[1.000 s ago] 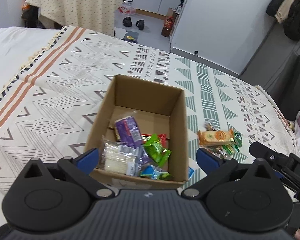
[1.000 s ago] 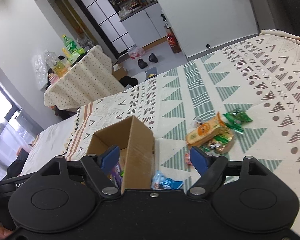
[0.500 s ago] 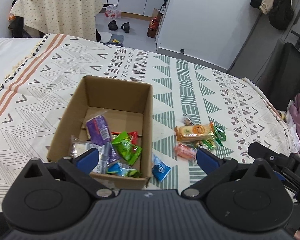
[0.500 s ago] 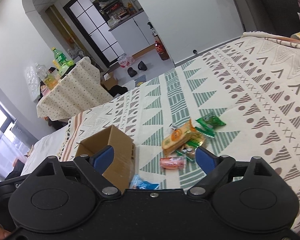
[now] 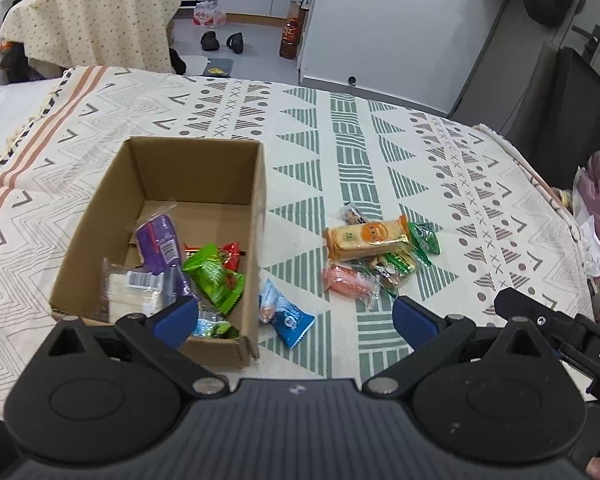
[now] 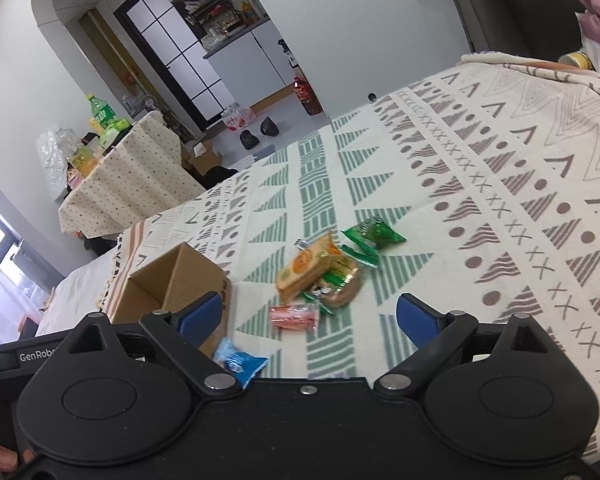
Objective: Organize snacks
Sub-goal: 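Move the left tool to the blue candy packet while the right tool approaches the round pastry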
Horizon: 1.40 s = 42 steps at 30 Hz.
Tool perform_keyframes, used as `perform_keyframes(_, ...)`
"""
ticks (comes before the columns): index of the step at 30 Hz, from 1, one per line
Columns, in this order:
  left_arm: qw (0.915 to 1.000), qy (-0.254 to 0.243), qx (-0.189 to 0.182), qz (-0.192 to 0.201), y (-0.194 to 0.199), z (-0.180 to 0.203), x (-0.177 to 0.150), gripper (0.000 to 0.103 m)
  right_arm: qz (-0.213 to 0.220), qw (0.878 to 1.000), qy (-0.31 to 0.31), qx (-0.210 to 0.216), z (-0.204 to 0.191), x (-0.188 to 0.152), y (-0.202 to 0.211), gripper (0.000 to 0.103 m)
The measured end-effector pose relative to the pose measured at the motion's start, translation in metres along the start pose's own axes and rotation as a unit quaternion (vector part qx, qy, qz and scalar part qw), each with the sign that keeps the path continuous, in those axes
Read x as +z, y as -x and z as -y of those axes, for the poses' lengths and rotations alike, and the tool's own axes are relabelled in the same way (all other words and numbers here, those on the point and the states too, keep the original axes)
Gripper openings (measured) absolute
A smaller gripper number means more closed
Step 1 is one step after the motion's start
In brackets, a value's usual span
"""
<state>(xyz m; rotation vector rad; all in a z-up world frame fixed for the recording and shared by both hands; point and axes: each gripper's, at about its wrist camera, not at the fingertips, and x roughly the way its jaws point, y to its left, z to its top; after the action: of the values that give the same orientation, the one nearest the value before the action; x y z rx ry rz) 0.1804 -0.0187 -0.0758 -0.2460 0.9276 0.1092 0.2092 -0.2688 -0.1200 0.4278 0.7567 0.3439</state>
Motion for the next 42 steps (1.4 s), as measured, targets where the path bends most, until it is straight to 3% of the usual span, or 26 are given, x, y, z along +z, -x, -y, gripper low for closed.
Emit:
perform_keyframes(10,0.9997,-0.020,0.014,0.002,-0.019,0.020,-0.010,0.099,-0.014,1.000,-0.023,0.011,0.028,-0.006,-0.012,0.093)
perform_keyframes(14,0.9993,-0.029,0.022,0.005,-0.027,0.029,-0.014,0.094,-0.025,0.999,-0.040,0.018,0.040,-0.009,-0.020,0.089)
perform_keyframes(15,0.9991,-0.033,0.023,0.009,-0.027,0.031,-0.014,0.092,-0.027,0.998,-0.043,0.020,0.042,-0.009,-0.022,0.088)
perform_keyframes(18,0.9995,-0.016,0.025,0.006,-0.029,0.034,-0.012,0.073,-0.031,0.998,-0.048,0.026,0.045,-0.008,-0.027,0.086)
perform_keyframes(21,0.9991,-0.026,0.021,0.025,-0.027,0.042,-0.012,0.073,-0.035,0.998,-0.053,0.030,0.049,-0.008,-0.033,0.086)
perform_keyframes(24,0.9998,-0.011,0.016,-0.003,-0.043,0.042,-0.013,0.071,-0.041,0.997,-0.062,0.034,0.053,-0.007,-0.040,0.085)
perform_keyframes(29,0.9994,0.000,0.033,-0.015,-0.062,0.045,-0.017,0.071,-0.050,0.996,-0.067,0.039,0.058,-0.008,-0.050,0.082)
perform_keyframes(42,0.9936,0.019,0.112,0.000,-0.094,0.050,-0.018,0.070,-0.069,0.993,-0.080,0.054,0.063,-0.004,-0.082,0.075)
